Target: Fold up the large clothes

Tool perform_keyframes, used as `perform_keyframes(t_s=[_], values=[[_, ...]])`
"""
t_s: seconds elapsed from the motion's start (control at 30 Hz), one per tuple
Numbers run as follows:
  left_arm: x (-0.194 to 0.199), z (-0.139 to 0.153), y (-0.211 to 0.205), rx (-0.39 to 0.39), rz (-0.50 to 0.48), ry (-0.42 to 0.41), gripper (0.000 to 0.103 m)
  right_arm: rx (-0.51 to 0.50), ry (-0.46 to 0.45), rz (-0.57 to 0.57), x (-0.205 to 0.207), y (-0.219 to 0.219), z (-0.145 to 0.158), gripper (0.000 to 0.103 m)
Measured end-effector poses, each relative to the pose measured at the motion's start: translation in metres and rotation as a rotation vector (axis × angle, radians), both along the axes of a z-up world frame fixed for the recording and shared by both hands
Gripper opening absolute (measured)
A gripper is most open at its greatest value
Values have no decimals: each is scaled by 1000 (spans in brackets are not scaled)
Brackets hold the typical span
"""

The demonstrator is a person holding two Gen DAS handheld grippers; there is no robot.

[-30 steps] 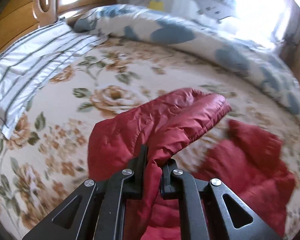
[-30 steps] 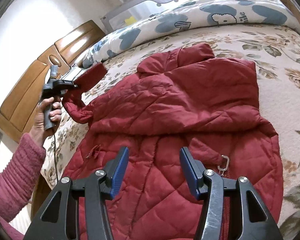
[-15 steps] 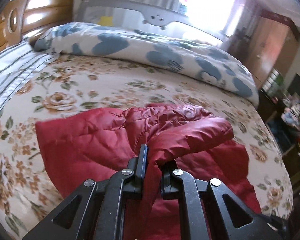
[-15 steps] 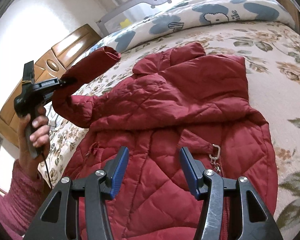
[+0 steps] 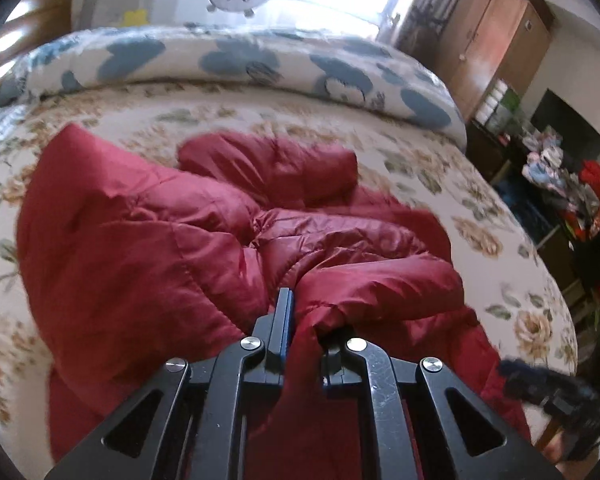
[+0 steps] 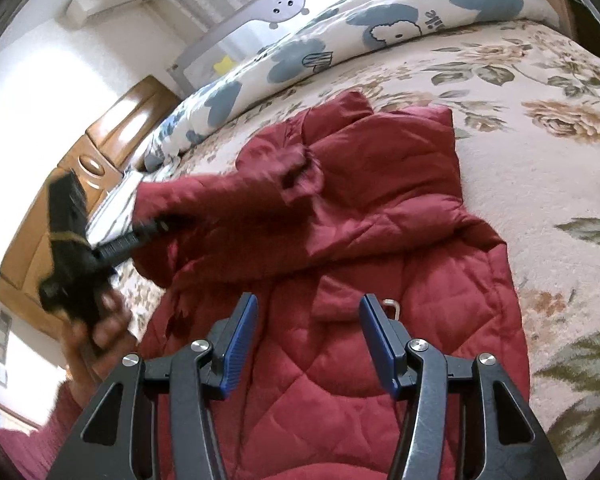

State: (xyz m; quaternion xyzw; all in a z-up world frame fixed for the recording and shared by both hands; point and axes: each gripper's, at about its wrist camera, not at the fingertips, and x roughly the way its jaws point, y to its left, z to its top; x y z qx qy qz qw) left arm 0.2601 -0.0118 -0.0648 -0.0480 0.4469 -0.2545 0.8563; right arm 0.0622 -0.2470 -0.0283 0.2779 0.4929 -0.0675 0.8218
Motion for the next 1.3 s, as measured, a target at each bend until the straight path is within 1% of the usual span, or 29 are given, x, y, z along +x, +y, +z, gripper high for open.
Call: perform_keyframes(t_s=[0.13, 0.27, 0.37, 0.43, 0.5, 0.6, 0.67, 0.7, 0.73, 0.77, 0.8, 0.87, 0.93, 0.97, 1.07, 1.13, 1.2, 1.3], values=[[16, -16, -7, 31, -16, 34, 9, 35, -21, -28, 10, -15, -1, 55], [24, -19, -8, 37, -19, 42, 10, 80, -34, -54, 31, -32, -12, 55], [30, -19, -7, 42, -22, 44, 10, 119, -46, -67, 52, -44, -27, 56], [30, -21, -8, 46, -23, 44, 12, 153, -36, -70, 67, -51, -41, 56], [28, -25, -12, 51, -22, 43, 13, 188, -18, -76, 78, -57, -56, 56], [29, -30, -18, 55, -23, 51, 14, 248, 36, -86, 93, -62, -84, 55], [29, -31, -21, 54, -27, 70, 19, 303, 36, -81, 98, -61, -98, 42], [29, -32, -22, 56, -29, 82, 21, 308, 36, -80, 99, -59, -100, 24], [29, -32, -23, 60, -37, 102, 25, 311, 34, -82, 101, -59, -100, 18], [30, -32, -23, 56, -44, 120, 31, 312, 24, -85, 101, -59, -99, 17], [29, -30, -22, 35, -61, 143, 44, 303, 9, -86, 101, -58, -95, 13], [26, -25, -19, 20, -64, 145, 53, 280, -7, -90, 99, -59, -88, 10], [22, -21, -17, 10, -66, 140, 73, 263, -22, -96, 98, -60, -83, 8], [19, -17, -15, 11, -57, 124, 76, 243, -27, -101, 96, -61, -78, 8], [15, -13, -7, 23, -36, 96, 76, 155, -38, -105, 89, -66, -62, 7], [14, -10, 1, 22, -21, 89, 75, 113, -50, -115, 82, -71, -53, 7], [16, -7, 10, 32, 1, 74, 74, 51, -62, -121, 74, -76, -41, 7], [20, 0, 23, 51, 38, 51, 71, -12, -59, -113, 68, -81, -33, 7]])
